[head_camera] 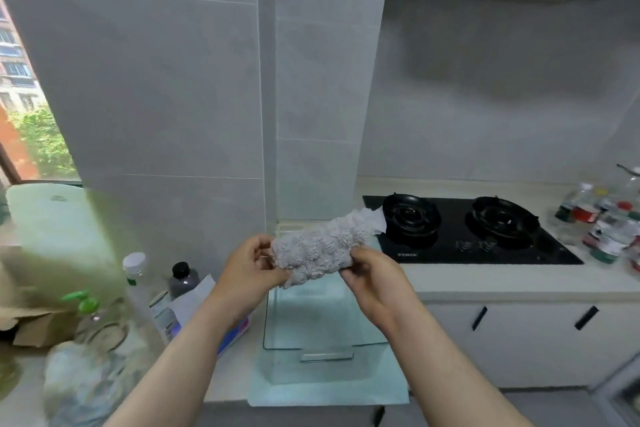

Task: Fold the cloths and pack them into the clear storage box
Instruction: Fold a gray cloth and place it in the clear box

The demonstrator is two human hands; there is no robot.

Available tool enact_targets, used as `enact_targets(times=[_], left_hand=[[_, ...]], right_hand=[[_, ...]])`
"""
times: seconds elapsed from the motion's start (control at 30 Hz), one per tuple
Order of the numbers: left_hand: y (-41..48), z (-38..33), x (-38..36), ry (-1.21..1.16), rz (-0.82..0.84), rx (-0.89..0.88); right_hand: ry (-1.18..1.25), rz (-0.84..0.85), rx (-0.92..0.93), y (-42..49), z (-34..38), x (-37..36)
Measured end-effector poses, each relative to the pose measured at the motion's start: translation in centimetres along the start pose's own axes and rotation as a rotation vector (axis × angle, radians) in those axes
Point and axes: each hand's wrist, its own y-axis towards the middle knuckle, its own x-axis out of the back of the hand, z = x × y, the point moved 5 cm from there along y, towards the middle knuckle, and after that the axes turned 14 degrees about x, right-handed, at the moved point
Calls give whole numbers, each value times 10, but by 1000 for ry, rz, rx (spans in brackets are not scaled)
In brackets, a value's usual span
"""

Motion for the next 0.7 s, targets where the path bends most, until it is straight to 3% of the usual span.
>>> enact_targets(times=[0.1,0.3,0.4,0.5,0.6,0.7], left_hand=[[32,17,-10,94,10,30],[82,58,-44,345,-48,12],[102,74,-53,479,-23,-39],[124,83,-25,617,-197,-61],[139,109,6,595,-354,74],[142,141,9,549,-270,224]], right_hand=[[155,-87,-91,40,-28,9],[118,-171,-277,119,-91,20],[-144,-169,-321,163,-120,36],[-409,-141,-321,193,-150,51],[-592,-186,-335,212,-193,72],[-798,-123,-348,223,-238,79]])
